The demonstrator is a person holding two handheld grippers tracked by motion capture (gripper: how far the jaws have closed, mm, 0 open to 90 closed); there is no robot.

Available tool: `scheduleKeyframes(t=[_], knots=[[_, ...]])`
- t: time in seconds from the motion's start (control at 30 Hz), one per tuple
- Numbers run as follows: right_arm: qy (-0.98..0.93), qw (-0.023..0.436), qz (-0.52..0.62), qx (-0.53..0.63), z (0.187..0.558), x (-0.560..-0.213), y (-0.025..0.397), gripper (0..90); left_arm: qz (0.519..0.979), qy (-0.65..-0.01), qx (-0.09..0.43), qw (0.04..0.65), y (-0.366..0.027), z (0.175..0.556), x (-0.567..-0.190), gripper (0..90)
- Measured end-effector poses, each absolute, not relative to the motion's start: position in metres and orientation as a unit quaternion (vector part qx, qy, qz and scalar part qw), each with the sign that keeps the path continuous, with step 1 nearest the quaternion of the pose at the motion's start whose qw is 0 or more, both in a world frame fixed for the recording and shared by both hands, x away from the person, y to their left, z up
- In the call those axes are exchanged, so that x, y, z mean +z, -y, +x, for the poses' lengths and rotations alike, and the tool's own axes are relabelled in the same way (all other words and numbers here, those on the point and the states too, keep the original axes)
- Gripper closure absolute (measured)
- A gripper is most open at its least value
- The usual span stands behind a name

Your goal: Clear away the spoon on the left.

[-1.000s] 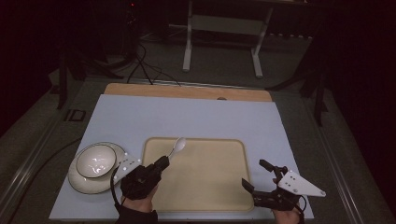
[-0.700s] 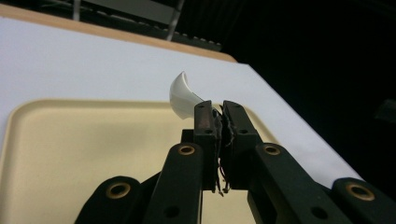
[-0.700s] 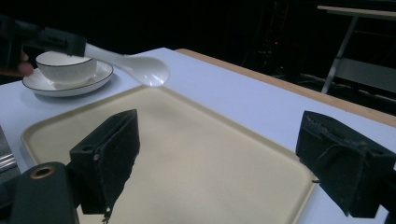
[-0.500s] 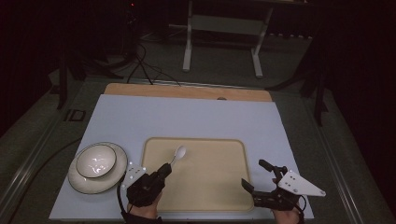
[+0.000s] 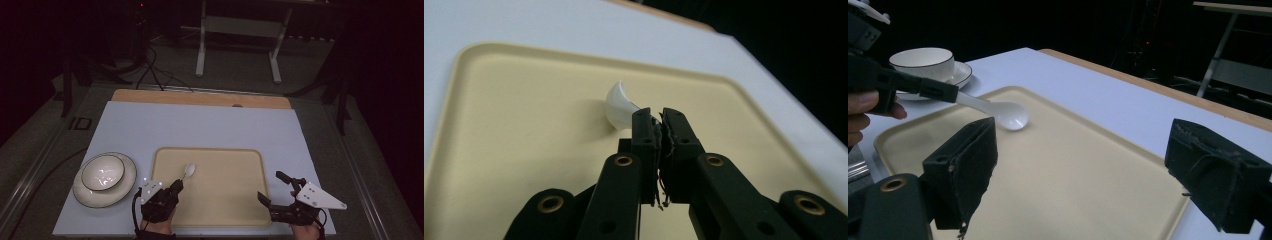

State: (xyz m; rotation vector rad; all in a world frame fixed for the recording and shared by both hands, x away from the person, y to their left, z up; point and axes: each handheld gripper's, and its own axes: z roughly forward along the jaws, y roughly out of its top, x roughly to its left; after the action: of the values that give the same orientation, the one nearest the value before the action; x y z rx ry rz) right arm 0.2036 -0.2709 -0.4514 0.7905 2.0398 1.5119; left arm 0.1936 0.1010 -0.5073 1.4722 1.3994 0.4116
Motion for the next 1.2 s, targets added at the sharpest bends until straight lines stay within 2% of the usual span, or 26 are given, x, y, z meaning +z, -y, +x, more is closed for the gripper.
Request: scheduleKeyframes(t=[0.1, 0.3, 0.77, 0.9, 1.2], knots=[[-0.746, 0.24, 0.288, 0.55, 0.204, -0.452, 0.27, 13.7, 0.601, -0.595, 0.163, 0.508, -0.103, 0.192, -0.512, 86.0], [-0.746, 0.241, 0.289, 0.549, 0.204, -0.452, 0.27, 13.6, 0.604, -0.601, 0.166, 0.496, -0.101, 0.188, -0.513, 85.7], [-0.748, 0.24, 0.288, 0.547, 0.204, -0.452, 0.27, 13.8, 0.609, -0.635, 0.13, 0.456, -0.101, 0.185, -0.531, 83.7], [-0.749, 0.239, 0.286, 0.547, 0.203, -0.452, 0.269, 13.9, 0.614, -0.644, 0.119, 0.441, -0.101, 0.187, -0.538, 79.5], [-0.749, 0.241, 0.284, 0.548, 0.203, -0.452, 0.269, 14.0, 0.622, -0.649, 0.113, 0.423, -0.1, 0.19, -0.546, 77.2]])
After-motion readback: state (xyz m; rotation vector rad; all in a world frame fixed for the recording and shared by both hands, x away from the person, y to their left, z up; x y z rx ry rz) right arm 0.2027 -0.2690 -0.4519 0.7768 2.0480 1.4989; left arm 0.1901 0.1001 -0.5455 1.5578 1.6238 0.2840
